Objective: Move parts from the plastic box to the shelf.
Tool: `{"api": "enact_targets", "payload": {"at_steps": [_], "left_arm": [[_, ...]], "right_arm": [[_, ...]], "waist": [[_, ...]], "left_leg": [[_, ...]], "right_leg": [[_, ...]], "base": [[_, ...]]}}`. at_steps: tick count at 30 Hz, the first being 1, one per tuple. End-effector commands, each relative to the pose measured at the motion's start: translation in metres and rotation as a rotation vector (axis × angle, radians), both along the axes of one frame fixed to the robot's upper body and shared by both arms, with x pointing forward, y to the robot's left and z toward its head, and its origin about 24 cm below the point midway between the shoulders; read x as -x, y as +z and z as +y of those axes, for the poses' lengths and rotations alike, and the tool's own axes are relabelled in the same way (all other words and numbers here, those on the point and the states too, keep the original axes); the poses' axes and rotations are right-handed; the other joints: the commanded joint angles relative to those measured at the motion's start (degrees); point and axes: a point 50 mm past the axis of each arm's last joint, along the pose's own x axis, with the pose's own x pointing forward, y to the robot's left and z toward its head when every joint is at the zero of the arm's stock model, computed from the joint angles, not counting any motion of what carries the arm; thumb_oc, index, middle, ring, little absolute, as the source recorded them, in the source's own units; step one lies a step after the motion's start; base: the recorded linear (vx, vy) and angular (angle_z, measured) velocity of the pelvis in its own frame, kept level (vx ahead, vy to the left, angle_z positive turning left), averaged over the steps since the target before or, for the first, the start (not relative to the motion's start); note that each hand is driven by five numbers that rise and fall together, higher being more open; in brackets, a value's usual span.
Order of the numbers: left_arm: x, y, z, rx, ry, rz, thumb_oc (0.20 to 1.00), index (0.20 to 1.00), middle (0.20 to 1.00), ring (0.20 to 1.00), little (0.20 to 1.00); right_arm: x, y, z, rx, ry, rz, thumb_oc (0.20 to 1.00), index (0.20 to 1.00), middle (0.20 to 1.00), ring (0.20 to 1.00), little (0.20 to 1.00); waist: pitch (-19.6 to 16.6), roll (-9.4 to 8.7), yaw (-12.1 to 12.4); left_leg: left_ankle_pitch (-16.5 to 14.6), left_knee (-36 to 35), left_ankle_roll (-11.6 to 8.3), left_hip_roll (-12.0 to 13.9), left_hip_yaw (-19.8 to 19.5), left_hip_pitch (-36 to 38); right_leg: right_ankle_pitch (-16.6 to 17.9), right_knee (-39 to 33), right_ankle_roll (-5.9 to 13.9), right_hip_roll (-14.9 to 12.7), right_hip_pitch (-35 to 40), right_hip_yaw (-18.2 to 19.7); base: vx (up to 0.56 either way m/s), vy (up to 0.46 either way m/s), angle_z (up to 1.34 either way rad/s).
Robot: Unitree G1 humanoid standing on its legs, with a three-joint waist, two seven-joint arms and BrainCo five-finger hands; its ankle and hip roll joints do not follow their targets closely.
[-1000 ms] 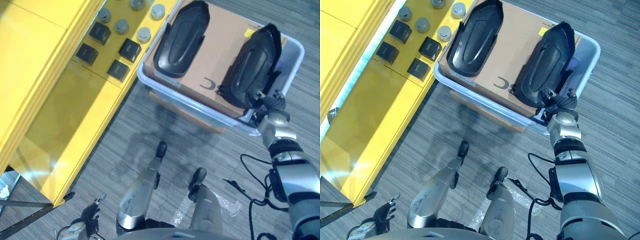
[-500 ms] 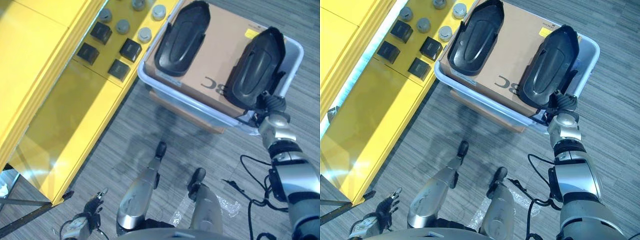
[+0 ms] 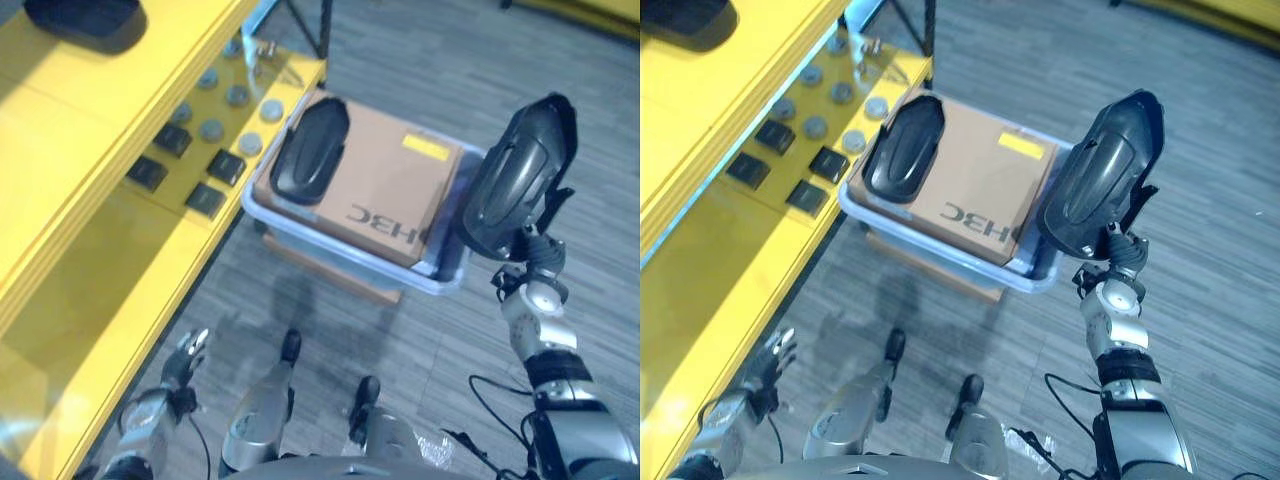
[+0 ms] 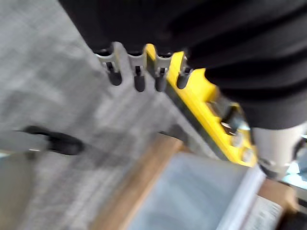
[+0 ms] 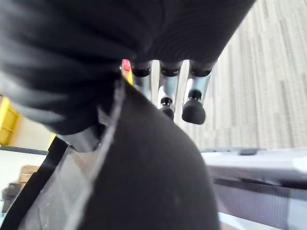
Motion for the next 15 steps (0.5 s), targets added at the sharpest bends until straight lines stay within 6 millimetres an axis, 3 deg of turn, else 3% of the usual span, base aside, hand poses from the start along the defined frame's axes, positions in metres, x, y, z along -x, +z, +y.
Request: {"api": "enact_targets", "payload": {"at_steps": [1,4,8,13,15], "left_arm": [[-0.028,0.022,-0.018,0.037,-0.068,-0.067,1.000,1.000,1.000,1.000,1.000],[-0.049,0.040,-0.035,0.079,-0.104,-0.119,1.000,1.000,1.000,1.000,1.000],[-0.089,0.068,-0.086,0.174,-0.176,-0.166,1.000,1.000,1.000,1.000,1.000],[-0.106,0.085,-0.138,0.207,-0.326,-0.133,1.000,1.000,1.000,1.000,1.000],[-0.111,0.092,-0.170,0.264,-0.399,-0.075,1.000,1.000,1.000,1.000,1.000]], "right_arm": [[-0.004,0.039,-0.003,0.168,0.060,-0.136,0.200,0.200,0.200,0.200,0.200],[-0.006,0.036,0.009,0.194,0.130,-0.107,0.200,0.200,0.200,0.200,0.200],[-0.020,0.024,0.044,0.202,0.300,-0.032,0.200,0.200,0.200,0.200,0.200],[-0.033,0.011,0.071,0.117,0.414,0.019,0.200,0.200,0.200,0.200,0.200],[-0.045,0.004,0.090,0.086,0.467,0.057,0.200,0.200,0.200,0.200,0.200]], "waist": [[-4.08,-0.11,-0.67],[-6.12,-0.53,-1.95],[-10.03,-1.41,-5.47],[-12.08,-1.45,-8.27],[-13.11,-1.33,-9.44]], "left_leg": [[-7.42,3.31,0.97,-0.66,0.91,1.23],[-7.41,2.20,0.86,-0.09,1.80,3.30],[-7.80,0.83,0.51,0.98,3.99,6.95],[-7.83,0.03,0.32,1.74,6.32,9.15],[-8.21,-0.02,0.13,2.18,7.43,10.48]], "right_leg": [[7.37,-8.29,0.19,0.79,1.11,1.19],[7.73,-9.15,0.26,1.15,2.35,2.03],[8.28,-10.67,0.33,1.69,4.26,3.88],[8.46,-10.99,0.31,2.03,5.19,5.30],[8.63,-11.44,0.38,2.03,5.94,5.98]], "base": [[0.07,-0.024,-0.25],[0.07,-0.009,-0.36],[0.08,-0.012,-0.33],[0.01,-0.012,-0.31],[-0.01,-0.044,-0.33]]}}
